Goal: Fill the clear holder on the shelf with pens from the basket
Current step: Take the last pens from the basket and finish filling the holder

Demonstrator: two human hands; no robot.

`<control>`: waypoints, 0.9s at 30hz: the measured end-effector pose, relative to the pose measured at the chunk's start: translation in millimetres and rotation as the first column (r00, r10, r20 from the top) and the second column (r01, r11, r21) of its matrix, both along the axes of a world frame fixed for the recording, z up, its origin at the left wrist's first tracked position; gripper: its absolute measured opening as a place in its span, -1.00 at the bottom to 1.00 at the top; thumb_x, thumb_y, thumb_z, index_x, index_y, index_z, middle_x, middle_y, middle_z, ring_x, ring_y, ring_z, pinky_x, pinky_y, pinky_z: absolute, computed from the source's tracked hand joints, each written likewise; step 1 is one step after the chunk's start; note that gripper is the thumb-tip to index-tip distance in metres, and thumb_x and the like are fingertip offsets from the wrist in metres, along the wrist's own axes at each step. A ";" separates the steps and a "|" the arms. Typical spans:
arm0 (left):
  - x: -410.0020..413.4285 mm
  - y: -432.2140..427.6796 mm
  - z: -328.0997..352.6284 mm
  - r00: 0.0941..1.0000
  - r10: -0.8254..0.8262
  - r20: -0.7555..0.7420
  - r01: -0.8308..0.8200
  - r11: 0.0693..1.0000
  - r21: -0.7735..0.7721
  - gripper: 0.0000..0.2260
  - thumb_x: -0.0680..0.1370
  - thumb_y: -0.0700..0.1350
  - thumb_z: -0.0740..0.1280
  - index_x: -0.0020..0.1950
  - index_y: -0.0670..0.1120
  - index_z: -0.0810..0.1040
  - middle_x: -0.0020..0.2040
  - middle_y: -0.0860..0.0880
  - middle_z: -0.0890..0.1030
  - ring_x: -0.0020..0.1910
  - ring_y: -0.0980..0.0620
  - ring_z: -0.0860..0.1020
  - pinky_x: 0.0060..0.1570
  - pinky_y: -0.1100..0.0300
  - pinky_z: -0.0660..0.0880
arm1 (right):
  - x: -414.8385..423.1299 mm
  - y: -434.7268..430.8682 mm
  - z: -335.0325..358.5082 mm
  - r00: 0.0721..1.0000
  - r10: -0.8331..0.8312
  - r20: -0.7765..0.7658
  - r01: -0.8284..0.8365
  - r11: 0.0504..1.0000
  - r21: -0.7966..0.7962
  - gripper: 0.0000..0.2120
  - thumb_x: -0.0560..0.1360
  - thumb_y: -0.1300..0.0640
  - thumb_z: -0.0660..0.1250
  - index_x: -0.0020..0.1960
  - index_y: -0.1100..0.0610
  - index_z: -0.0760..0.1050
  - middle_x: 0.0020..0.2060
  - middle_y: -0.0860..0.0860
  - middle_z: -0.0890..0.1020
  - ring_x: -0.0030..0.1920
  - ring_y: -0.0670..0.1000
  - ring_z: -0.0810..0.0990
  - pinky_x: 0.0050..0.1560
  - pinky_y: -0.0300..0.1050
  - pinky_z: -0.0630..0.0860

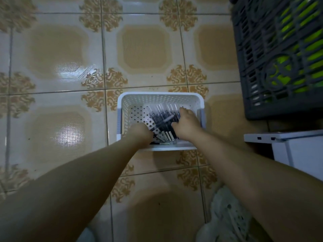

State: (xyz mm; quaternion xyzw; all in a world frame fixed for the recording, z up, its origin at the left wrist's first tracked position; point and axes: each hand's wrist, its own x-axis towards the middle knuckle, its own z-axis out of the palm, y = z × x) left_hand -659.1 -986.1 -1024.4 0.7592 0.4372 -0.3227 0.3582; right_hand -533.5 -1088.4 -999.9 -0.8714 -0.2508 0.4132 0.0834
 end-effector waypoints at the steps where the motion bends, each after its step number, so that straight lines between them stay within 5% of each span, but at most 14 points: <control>1: 2.2 0.9 1.4 0.998 0.064 -0.012 -0.064 0.998 -0.022 -0.70 0.58 -0.14 0.25 -0.35 -0.13 0.34 -0.37 -0.06 0.35 -0.42 0.03 0.31 -0.44 0.21 0.27 | -0.6 -0.2 -1.5 0.999 -0.033 -0.016 0.033 0.999 -0.025 -0.42 0.58 0.10 0.25 0.50 0.18 0.11 0.40 0.18 0.27 0.29 0.19 0.39 0.20 0.01 0.43; 5: 12.2 5.2 3.1 0.976 0.219 -0.001 -0.219 0.973 -0.067 -0.68 0.58 -0.10 0.26 -0.35 -0.11 0.29 -0.35 -0.04 0.36 -0.41 0.05 0.33 -0.23 0.12 0.42 | -3.6 2.8 -4.6 0.977 -0.170 -0.132 0.161 0.984 -0.071 -0.35 0.58 0.11 0.25 0.54 0.17 -0.02 0.26 0.18 0.43 -0.13 0.06 0.53 -0.28 -0.08 0.50; 7: 14.6 5.1 3.3 0.946 0.322 0.034 -0.316 0.940 -0.129 -0.77 0.56 -0.15 0.28 -0.28 -0.14 0.39 -0.28 -0.08 0.44 -0.33 -0.01 0.42 -0.07 0.06 0.49 | -2.8 4.0 -8.1 0.970 -0.195 -0.142 0.188 0.980 -0.066 -0.32 0.58 0.11 0.27 0.55 0.17 -0.04 0.31 0.18 0.41 -0.09 0.10 0.56 -0.25 -0.05 0.53; 11: 16.8 0.6 3.2 0.781 0.613 0.124 -0.580 0.784 -0.223 -0.78 0.54 -0.34 0.24 -0.29 -0.15 0.40 -0.31 -0.14 0.45 -0.30 -0.06 0.42 -0.24 0.09 0.39 | -4.0 9.6 -10.9 0.976 -0.164 -0.145 0.153 0.984 -0.087 -0.39 0.55 0.05 0.31 0.49 0.20 0.16 0.30 0.18 0.43 0.00 0.16 0.58 -0.10 0.00 0.58; 14: 15.9 -1.2 1.8 0.663 0.743 0.095 -0.695 0.658 -0.292 -0.90 0.55 -0.32 0.25 0.03 -0.18 0.43 -0.14 -0.17 0.52 -0.19 -0.06 0.48 -0.16 0.09 0.46 | -7.7 11.5 -14.7 0.981 -0.154 -0.116 0.149 0.988 -0.052 -0.49 0.53 0.10 0.35 0.41 0.19 0.30 0.27 0.17 0.44 0.06 0.17 0.55 0.06 0.08 0.57; 17: 8.9 1.1 -2.1 0.725 0.681 0.101 -0.637 0.720 -0.276 -0.60 0.55 -0.26 0.29 0.39 -0.13 0.36 0.16 -0.19 0.51 -0.07 -0.06 0.54 -0.01 0.07 0.55 | -8.7 7.5 -17.7 0.996 -0.090 -0.015 0.088 0.993 -0.072 -0.49 0.55 0.08 0.31 0.43 0.18 0.24 0.33 0.18 0.36 0.15 0.19 0.49 0.08 0.02 0.52; 20: 6.1 4.7 -1.6 0.851 0.498 0.166 -0.469 0.864 -0.184 -0.74 0.58 -0.28 0.22 0.26 -0.16 0.47 0.02 -0.16 0.52 -0.14 -0.08 0.52 -0.11 0.07 0.51 | -6.4 3.1 -17.4 0.995 -0.097 0.008 0.097 0.989 -0.112 -0.42 0.58 0.02 0.27 0.47 0.20 0.11 0.34 0.21 0.35 0.22 0.20 0.45 -0.01 -0.05 0.42; 23: 4.7 5.5 7.4 0.960 0.221 0.172 -0.205 0.973 -0.107 -0.89 0.56 -0.29 0.23 0.03 -0.13 0.49 -0.06 -0.17 0.54 -0.11 -0.15 0.53 -0.06 0.00 0.54 | -4.3 3.1 -15.6 0.992 -0.129 -0.007 0.127 0.986 -0.105 -0.46 0.58 0.11 0.28 0.45 0.22 0.13 0.22 0.21 0.47 0.07 0.17 0.53 -0.12 -0.05 0.46; 27: 2.4 3.3 11.1 0.984 0.089 0.153 -0.079 0.994 -0.071 -0.94 0.56 -0.26 0.25 -0.05 -0.17 0.51 -0.05 -0.23 0.57 -0.09 -0.16 0.54 -0.07 -0.01 0.51 | -5.7 13.3 -15.2 0.962 -0.264 -0.062 0.271 0.951 0.151 -0.57 0.59 0.18 0.25 0.42 0.14 0.25 0.25 0.15 0.45 0.03 0.12 0.55 -0.04 -0.03 0.51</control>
